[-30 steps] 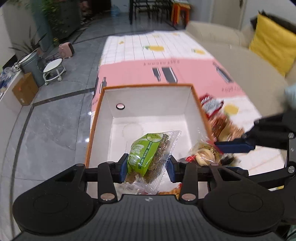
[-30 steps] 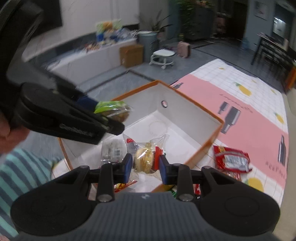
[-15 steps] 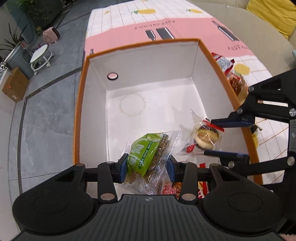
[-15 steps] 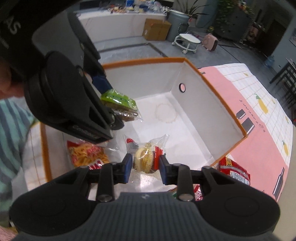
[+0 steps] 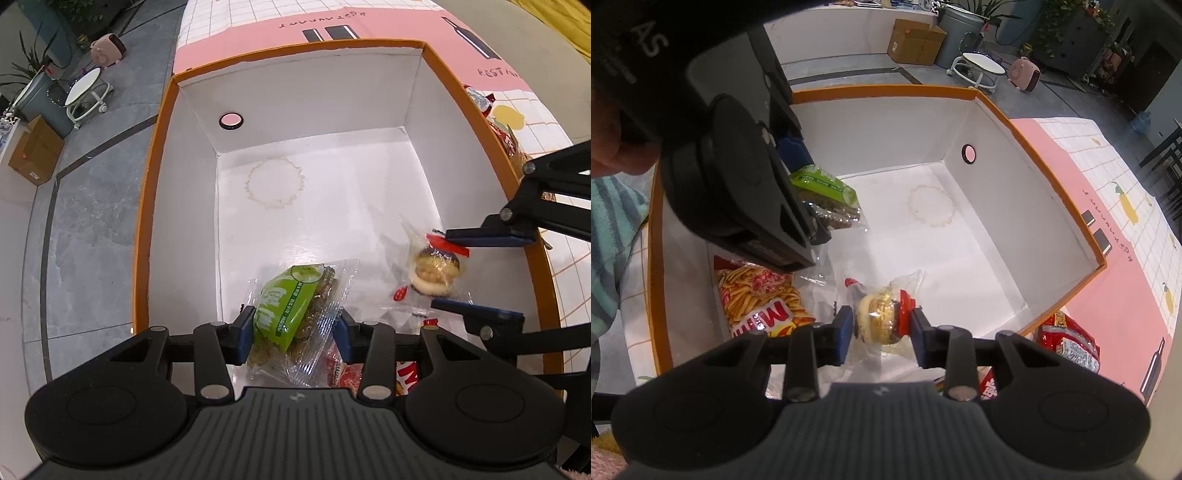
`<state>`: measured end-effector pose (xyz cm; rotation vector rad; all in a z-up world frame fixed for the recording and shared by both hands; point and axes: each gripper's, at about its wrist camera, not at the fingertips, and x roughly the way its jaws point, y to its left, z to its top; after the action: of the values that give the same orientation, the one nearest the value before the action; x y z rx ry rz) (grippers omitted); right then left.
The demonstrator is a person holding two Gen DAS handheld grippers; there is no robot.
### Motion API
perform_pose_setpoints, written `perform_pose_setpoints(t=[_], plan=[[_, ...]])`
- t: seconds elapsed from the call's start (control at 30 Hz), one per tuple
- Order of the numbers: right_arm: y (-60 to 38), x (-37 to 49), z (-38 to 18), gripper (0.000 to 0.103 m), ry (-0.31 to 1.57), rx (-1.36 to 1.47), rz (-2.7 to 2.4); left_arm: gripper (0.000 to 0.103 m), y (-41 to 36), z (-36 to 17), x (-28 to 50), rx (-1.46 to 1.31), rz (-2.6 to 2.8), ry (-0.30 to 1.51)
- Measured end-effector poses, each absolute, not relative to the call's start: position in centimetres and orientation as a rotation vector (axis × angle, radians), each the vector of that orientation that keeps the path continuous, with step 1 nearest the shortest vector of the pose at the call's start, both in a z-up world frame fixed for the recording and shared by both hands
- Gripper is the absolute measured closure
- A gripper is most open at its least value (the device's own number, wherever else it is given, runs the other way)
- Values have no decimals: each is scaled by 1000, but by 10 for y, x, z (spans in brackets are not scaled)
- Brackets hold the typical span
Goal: Organize snacks
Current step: 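Carry the green bag and bun over the box and release both inside, then move both open tools back toward the remaining snacks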
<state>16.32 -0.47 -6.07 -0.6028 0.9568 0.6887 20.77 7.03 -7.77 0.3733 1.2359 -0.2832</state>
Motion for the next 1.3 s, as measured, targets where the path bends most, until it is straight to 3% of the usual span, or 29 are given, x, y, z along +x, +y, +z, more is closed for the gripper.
perform_pose_setpoints(t=[0.27, 0.43, 0.63, 0.97, 1.3], plan=[[-7, 161, -54, 62, 937, -585, 686, 38, 68, -66, 202, 360, -267, 1191], [-12, 152, -42, 48, 894, -574, 667, 35, 68, -50, 195, 326, -258, 1145], [-28, 136, -17, 40, 816, -502, 612, 35, 63, -30, 181, 303, -223, 1065], [-91, 108, 14, 38, 749, -239, 470, 35, 44, 13, 144, 183, -221, 864], [-143, 72, 12, 38, 718, -63, 299, 35, 4, 18, 104, 66, -250, 758]])
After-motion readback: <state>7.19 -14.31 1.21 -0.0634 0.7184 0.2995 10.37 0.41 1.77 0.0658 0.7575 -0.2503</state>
